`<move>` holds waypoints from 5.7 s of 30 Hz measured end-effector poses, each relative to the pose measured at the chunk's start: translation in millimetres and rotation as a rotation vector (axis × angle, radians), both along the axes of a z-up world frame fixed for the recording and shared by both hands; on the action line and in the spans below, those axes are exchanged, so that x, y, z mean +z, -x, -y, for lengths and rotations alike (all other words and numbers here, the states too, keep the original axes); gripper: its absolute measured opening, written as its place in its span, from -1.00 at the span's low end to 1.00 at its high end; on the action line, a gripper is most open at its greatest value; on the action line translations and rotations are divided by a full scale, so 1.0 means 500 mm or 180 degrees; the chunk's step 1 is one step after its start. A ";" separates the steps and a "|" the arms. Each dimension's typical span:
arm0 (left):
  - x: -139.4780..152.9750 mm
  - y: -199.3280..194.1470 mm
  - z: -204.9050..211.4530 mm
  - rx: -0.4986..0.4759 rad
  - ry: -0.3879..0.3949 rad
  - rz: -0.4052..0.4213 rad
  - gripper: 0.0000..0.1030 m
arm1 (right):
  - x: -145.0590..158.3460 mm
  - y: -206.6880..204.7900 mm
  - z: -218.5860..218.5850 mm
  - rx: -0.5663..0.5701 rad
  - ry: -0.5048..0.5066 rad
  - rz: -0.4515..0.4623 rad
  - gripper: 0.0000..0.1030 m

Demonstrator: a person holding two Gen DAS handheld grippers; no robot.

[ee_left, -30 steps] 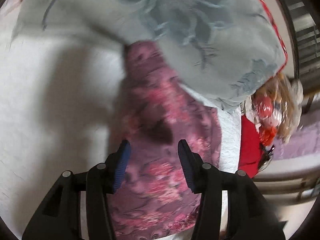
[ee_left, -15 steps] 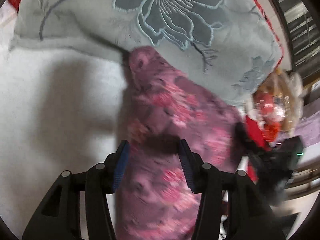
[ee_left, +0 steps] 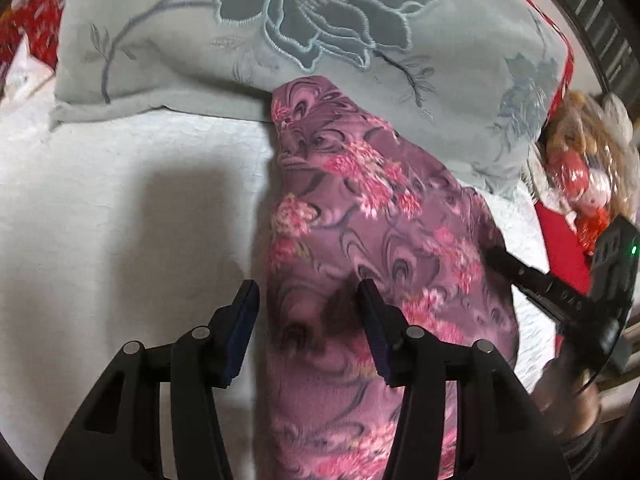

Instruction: Fold small clothes

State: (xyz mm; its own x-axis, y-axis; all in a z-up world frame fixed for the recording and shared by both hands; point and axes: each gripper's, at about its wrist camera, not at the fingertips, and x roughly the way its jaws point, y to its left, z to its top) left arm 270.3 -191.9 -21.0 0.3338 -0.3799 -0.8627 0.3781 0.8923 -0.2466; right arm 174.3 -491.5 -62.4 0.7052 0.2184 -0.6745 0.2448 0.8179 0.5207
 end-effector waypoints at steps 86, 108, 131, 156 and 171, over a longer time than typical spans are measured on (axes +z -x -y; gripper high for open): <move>-0.028 0.015 -0.056 -0.0381 0.0701 -0.0462 0.19 | -0.006 0.126 -0.071 -0.0125 0.0058 0.0092 -0.89; -0.043 -0.021 -0.065 -0.0067 0.0438 -0.0141 0.20 | 0.028 -0.038 -0.020 -0.0372 0.0061 0.0245 -0.91; -0.026 -0.016 -0.059 -0.0035 0.0368 -0.0052 0.20 | -0.002 0.013 -0.035 -0.0236 0.0133 0.0007 -0.36; -0.058 -0.035 -0.078 0.0144 0.0564 -0.0139 0.22 | 0.016 -0.054 -0.021 -0.0368 0.0131 0.0252 -0.91; -0.064 -0.031 -0.063 -0.0141 0.0867 -0.0700 0.22 | -0.030 0.055 0.051 -0.0297 -0.0455 0.0083 0.13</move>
State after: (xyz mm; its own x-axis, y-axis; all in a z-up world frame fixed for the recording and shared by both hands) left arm 285.7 -160.6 -53.1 0.1292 -0.6160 -0.7771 0.3265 0.7664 -0.5533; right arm 147.1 -516.9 -77.4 0.7437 0.2435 -0.6226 0.3012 0.7094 0.6373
